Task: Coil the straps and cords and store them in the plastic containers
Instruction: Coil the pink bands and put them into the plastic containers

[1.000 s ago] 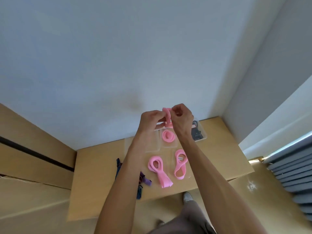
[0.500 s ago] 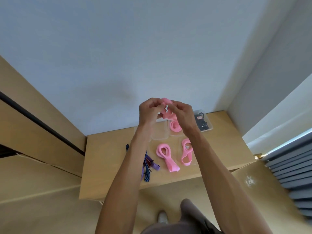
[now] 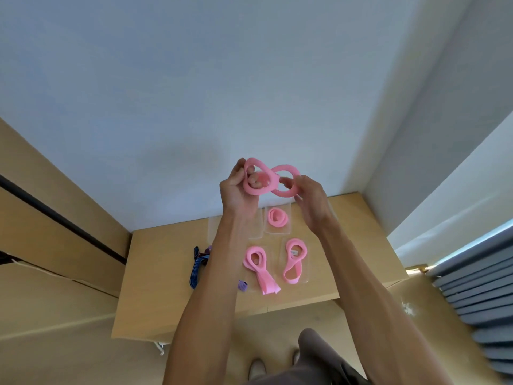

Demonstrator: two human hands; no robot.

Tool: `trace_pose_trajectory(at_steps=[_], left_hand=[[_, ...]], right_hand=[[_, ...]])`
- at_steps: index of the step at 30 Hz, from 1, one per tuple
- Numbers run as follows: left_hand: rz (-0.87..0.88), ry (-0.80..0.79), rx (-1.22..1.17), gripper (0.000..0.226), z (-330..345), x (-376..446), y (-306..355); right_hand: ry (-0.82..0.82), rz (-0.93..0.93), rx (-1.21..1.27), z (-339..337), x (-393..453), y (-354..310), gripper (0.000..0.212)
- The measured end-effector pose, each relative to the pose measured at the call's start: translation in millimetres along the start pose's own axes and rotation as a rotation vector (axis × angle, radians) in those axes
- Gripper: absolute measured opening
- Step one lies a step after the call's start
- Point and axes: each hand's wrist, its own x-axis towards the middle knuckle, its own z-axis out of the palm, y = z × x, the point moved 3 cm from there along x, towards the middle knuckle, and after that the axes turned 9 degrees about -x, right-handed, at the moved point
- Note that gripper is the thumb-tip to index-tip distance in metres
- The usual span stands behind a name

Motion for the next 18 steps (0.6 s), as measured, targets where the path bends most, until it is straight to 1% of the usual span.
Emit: trace_pose_trajectory(at_steps=[1,4,6,8,10,12,14,16,18], left_hand=[[-0.009,-0.006,-0.010,0.024,2,2,-3],[-0.052,-0.020,0.023,0.025,11,2,-20],[-0.069,-0.006,0.144,0.021,14,2,-29],[-0.023,0.065,0.320,0.013,9,4,-30],[0.075,0.184,0.511,0.015,-3,7,-24],[0.138,0.302,0.705,0.021,-17,11,-20],[0.191,0.410,0.875,0.025,-32,14,-20],[0.214,0.482,1.018,0.023,-45,15,-22],[0.156,0.490,1.114,0.018,-54,16,-28]], right_hand=[[0.019,0.055,-0.020,-6,2,6,0.025],[-0.011,0.224,0.079,-13,5,25,0.028],[0.018,0.274,0.125,-17,5,34,0.029],[0.120,0.302,0.155,-27,5,41,0.026],[0.210,0.298,0.138,-41,6,44,0.022],[0.233,0.265,0.139,-53,8,43,0.024],[0.225,0.226,0.179,-59,10,38,0.024],[0.187,0.181,0.215,-60,12,31,0.019],[0.146,0.154,0.250,-57,14,26,0.021]])
